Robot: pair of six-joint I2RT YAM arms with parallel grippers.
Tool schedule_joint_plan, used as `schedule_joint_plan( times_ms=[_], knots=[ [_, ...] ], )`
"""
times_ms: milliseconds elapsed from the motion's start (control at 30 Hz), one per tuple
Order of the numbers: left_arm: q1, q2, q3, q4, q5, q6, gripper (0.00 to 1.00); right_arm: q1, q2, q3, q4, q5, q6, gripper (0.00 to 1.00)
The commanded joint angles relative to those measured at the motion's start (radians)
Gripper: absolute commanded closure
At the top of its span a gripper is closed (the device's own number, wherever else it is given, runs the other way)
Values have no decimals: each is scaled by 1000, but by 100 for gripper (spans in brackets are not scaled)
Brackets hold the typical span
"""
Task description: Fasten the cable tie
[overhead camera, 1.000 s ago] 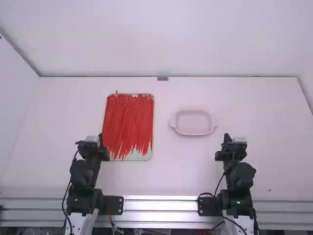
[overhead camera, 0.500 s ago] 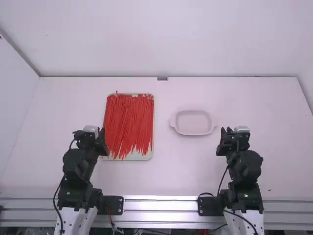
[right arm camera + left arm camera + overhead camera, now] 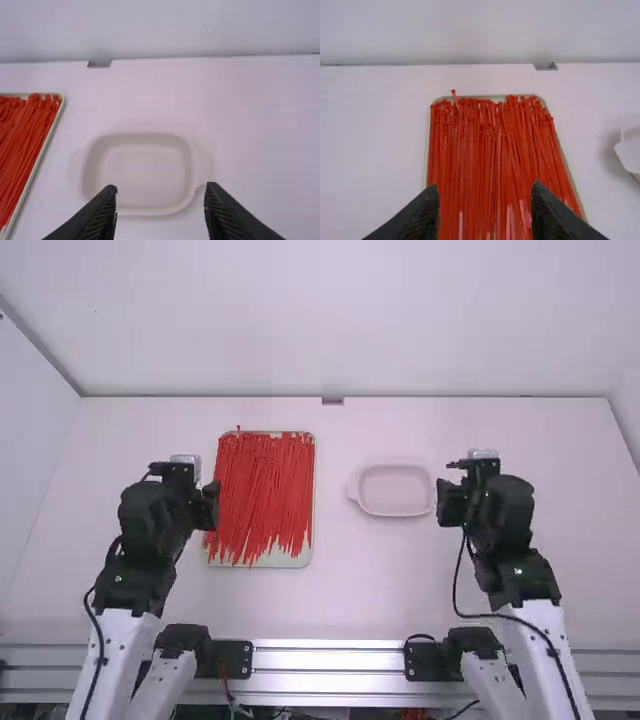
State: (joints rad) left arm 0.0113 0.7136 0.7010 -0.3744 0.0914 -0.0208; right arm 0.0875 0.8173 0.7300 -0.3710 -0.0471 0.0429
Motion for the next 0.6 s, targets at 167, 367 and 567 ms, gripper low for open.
schedule_joint_plan(
  times_ms=[167, 367, 567],
  knots=[
    [14, 230, 249, -116, -2, -14, 38, 75, 255, 232, -99, 56, 15, 38],
    [17, 397, 390, -201, 13, -20, 27, 130, 443, 339, -176, 45, 70, 27],
    [21, 546, 525, -310, 27, -32, 17, 199, 596, 472, -307, 48, 92, 17]
  ],
)
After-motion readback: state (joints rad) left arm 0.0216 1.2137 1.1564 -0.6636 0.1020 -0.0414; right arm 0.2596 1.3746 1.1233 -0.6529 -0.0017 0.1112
